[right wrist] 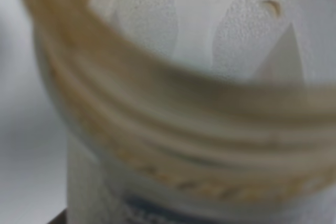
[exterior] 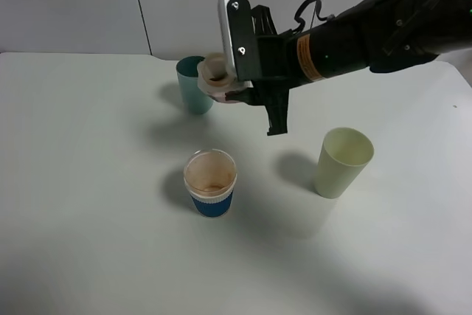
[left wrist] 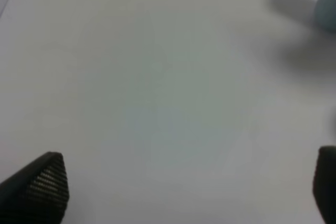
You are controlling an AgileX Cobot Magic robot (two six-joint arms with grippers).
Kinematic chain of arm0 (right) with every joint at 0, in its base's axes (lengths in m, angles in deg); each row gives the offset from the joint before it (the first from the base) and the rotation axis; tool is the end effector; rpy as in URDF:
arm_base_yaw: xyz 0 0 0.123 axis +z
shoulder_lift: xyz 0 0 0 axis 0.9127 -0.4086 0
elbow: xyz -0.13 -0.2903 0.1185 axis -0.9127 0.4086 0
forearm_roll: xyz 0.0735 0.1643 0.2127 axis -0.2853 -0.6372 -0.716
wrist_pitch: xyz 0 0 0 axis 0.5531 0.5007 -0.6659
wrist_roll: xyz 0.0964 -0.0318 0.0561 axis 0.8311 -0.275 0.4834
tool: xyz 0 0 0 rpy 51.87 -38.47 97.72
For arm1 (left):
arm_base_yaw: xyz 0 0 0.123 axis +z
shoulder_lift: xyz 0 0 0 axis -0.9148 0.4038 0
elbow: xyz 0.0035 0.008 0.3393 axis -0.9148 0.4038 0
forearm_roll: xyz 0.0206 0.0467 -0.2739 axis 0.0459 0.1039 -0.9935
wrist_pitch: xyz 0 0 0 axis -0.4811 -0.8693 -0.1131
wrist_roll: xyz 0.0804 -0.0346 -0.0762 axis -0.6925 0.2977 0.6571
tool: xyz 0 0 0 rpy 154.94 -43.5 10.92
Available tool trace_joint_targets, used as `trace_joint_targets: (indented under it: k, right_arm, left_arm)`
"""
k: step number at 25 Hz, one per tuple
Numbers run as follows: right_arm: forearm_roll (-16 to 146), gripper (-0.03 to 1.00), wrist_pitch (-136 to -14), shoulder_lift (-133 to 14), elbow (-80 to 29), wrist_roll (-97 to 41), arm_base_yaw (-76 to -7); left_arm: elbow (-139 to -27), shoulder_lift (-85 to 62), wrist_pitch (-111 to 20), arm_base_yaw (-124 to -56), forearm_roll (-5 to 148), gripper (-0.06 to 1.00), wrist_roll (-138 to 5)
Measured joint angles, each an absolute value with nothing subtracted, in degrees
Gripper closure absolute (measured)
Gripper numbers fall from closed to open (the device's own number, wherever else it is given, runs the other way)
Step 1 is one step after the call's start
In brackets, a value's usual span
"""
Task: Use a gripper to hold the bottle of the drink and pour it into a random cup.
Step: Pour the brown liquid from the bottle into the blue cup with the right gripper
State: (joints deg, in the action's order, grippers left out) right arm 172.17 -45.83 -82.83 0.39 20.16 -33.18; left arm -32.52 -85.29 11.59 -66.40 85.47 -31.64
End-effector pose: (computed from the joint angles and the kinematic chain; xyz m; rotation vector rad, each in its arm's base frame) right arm 0.3093 0.2452 0.2282 -1.9073 1.1672 -0.0064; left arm -0.0151 0.0011 0.2808 -0.0152 2.0321 -0.0017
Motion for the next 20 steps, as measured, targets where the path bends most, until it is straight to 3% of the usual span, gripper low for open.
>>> trace_joint_targets:
  k: [20]
  right_arm:
    - [172.11, 0.60, -57.15, -81.37, 1.29, 10.29, -29.08]
  left_arm:
    - [-32.52, -85.29, 11.59, -66.40, 85.47, 0.02, -31.64]
